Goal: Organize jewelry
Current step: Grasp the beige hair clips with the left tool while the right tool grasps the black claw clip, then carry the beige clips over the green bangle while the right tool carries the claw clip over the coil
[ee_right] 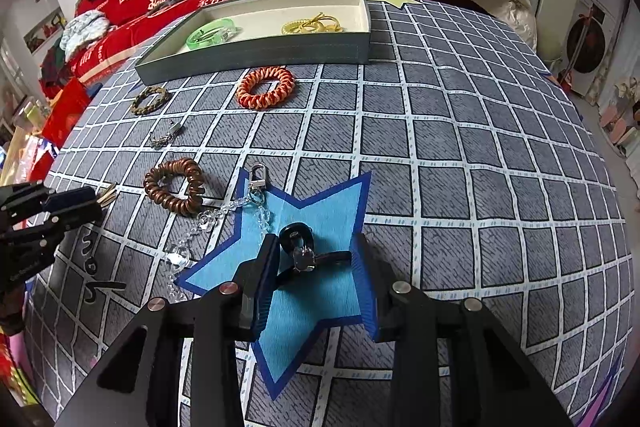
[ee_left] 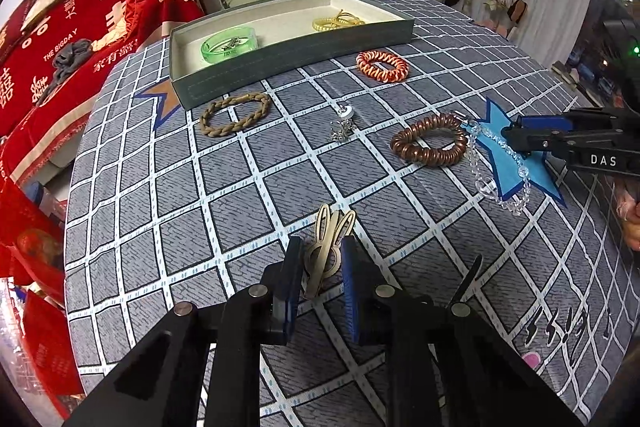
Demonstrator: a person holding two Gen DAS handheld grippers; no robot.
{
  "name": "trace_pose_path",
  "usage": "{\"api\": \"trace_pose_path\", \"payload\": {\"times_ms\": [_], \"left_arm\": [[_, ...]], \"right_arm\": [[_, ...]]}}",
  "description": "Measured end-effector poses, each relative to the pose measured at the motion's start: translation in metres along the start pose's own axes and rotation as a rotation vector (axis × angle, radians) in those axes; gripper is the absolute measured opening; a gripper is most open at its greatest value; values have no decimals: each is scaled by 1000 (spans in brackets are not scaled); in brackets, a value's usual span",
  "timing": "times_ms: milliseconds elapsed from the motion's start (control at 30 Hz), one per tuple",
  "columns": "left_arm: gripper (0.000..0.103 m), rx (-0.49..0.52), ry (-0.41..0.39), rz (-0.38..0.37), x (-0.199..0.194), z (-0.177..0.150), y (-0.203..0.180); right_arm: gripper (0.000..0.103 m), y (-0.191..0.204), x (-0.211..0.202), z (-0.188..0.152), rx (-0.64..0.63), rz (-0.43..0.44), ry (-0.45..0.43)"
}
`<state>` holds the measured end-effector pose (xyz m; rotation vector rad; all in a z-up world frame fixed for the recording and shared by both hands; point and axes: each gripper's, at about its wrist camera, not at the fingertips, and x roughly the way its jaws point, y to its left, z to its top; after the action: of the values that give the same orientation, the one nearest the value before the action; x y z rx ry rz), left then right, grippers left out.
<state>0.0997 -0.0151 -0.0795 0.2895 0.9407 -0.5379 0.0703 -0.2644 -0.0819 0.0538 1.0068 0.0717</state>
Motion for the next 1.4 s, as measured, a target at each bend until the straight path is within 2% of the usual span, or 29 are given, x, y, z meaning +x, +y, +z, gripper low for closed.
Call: {"api": "trace_pose_path", "payload": {"times_ms": [433,867,1133,1400], "left_arm": [[40,-97,-48,4,-21,-3,3],[40,-150,-140,-3,-51,23,9],[40,-169,-198,34,-60,61,20],[40,-183,-245,53,-52,120,39]], "right_arm": [[39,-3,-21,1,42,48,-41],[39,6,-45,24,48,100,-103],[39,8,-62,63,36,121,-162],[39,9,-58,124,22,137,-193]]}}
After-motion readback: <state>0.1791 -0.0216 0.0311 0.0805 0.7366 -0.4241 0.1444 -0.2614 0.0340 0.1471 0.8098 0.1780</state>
